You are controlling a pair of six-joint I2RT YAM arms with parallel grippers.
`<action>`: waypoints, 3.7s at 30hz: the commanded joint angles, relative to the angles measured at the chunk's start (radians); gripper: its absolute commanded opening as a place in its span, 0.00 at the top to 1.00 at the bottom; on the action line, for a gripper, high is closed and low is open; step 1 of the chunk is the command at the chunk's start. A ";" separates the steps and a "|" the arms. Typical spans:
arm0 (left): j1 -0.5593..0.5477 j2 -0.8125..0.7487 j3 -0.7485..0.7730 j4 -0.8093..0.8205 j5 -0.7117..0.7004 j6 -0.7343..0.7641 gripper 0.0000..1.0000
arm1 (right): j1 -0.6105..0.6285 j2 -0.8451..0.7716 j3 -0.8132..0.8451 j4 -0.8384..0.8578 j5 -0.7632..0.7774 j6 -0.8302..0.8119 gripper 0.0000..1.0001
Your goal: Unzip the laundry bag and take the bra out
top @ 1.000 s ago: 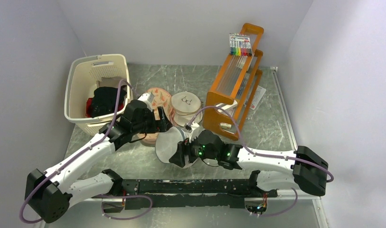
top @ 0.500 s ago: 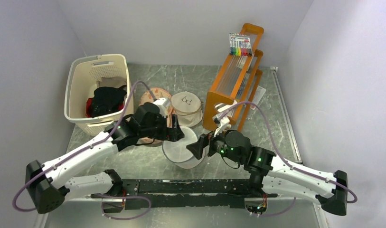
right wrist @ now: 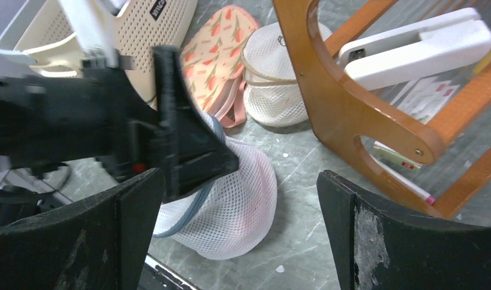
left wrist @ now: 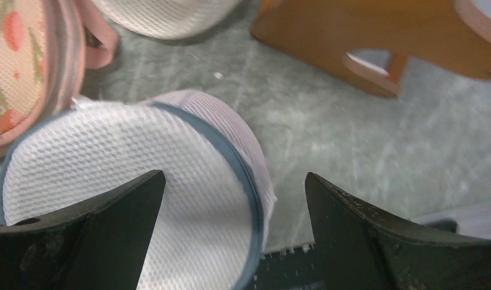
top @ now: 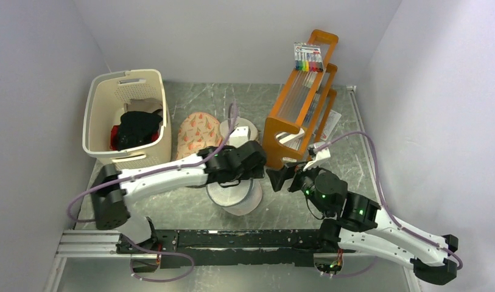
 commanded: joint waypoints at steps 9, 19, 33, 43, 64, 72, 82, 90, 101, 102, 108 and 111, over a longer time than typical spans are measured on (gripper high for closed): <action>-0.002 0.298 0.194 -0.316 -0.260 -0.051 0.43 | -0.004 -0.002 0.051 -0.049 0.032 -0.046 0.00; -0.002 -0.046 -0.086 0.080 -0.129 0.565 0.93 | -0.003 0.078 0.066 -0.043 -0.110 -0.093 0.00; -0.004 -0.485 -0.422 0.469 0.201 1.296 0.93 | -0.004 0.222 0.090 0.027 -0.248 -0.062 0.00; -0.004 -0.666 -0.640 0.608 0.298 1.364 0.93 | -0.008 0.282 0.023 0.192 -0.313 -0.062 0.06; -0.017 -0.525 -0.647 0.889 0.377 1.548 0.93 | -0.028 0.215 -0.074 0.204 -0.201 -0.005 0.08; -0.021 -0.667 -0.675 0.507 0.410 1.405 0.61 | -0.029 0.158 -0.125 0.196 -0.242 0.042 0.22; -0.021 -0.618 -0.428 0.311 0.326 0.946 0.04 | -0.029 0.162 -0.082 0.103 -0.182 0.037 0.31; -0.082 -0.425 -0.335 0.320 0.346 0.797 0.10 | -0.029 0.061 0.093 -0.204 0.103 0.115 0.21; -0.343 -0.244 -0.245 0.189 -0.085 0.576 0.10 | -0.030 -0.057 0.242 -0.286 0.271 0.034 0.08; -0.353 -0.216 -0.234 0.160 -0.115 0.558 0.09 | -0.029 -0.060 0.240 -0.284 0.266 0.034 0.08; -0.358 -0.078 -0.165 0.035 -0.310 0.494 0.09 | -0.029 -0.037 0.208 -0.284 0.223 0.061 0.07; -0.341 -0.081 -0.185 0.092 -0.335 0.524 0.22 | -0.029 -0.005 0.181 -0.280 0.182 0.080 0.07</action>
